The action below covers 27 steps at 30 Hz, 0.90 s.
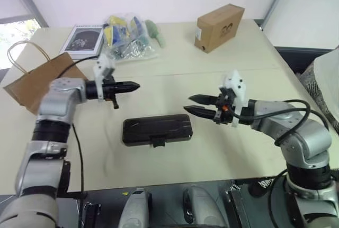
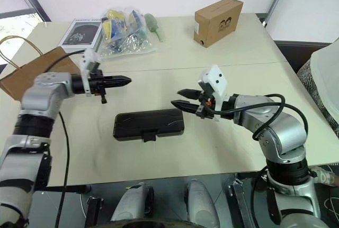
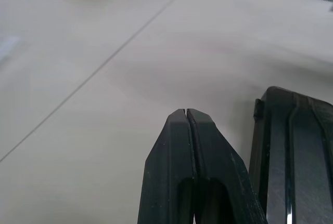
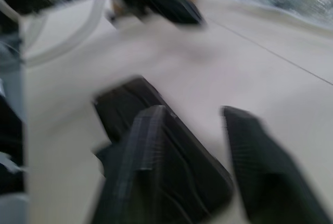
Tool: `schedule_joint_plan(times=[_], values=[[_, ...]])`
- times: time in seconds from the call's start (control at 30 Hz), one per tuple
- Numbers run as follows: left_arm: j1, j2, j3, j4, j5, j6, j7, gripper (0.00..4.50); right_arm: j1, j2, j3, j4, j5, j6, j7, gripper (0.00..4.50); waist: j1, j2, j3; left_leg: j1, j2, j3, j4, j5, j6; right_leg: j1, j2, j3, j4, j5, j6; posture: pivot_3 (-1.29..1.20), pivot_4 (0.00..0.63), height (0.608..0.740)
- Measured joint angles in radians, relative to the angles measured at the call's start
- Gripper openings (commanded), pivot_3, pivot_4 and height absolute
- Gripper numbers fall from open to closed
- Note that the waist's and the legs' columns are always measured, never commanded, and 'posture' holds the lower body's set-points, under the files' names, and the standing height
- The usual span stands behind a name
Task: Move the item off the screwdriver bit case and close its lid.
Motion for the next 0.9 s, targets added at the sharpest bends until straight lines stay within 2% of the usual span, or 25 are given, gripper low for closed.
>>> schedule_joint_plan(times=[0.03,0.3,0.5,0.7,0.9], values=[[-0.017,-0.013,-0.005,0.044,0.017,-0.023,-0.004,0.00,-0.003,0.001,0.003,-0.006,0.008,0.009,-0.009,0.02,0.000,0.000,0.000,0.000,0.000,0.000,0.000,0.000,0.001,0.000,0.000,0.000,0.000,0.000,0.000,0.00,0.150,0.740],[-0.167,-0.097,-0.051,0.355,0.119,-0.139,-0.052,0.00,-0.026,0.042,0.145,0.010,0.034,0.091,-0.068,0.02,0.000,0.000,0.000,-0.001,0.000,0.000,0.001,-0.001,0.002,0.000,0.000,0.000,0.000,0.000,0.000,0.00,0.150,0.740],[-0.264,-0.153,-0.065,0.541,0.194,-0.219,-0.058,0.00,-0.028,0.089,0.233,0.032,0.064,0.229,-0.125,0.02,-0.002,0.000,0.000,-0.002,0.000,-0.001,0.002,-0.002,0.003,0.000,0.000,-0.001,0.000,0.000,0.000,0.00,0.150,0.740],[-0.271,-0.173,-0.085,0.622,0.264,-0.288,-0.076,0.00,-0.010,0.101,0.287,0.050,0.060,0.294,-0.179,0.02,-0.001,0.000,0.000,-0.002,0.000,-0.002,0.002,-0.002,0.003,0.000,0.000,-0.002,0.000,0.000,0.000,0.00,0.150,0.740],[-0.252,-0.186,-0.099,0.622,0.297,-0.368,-0.114,0.00,0.001,0.135,0.288,0.075,0.048,0.330,-0.233,0.02,-0.001,0.000,0.000,-0.002,0.000,-0.002,0.002,-0.002,0.003,0.000,0.000,-0.002,0.000,0.000,0.000,0.00,0.150,0.740]])
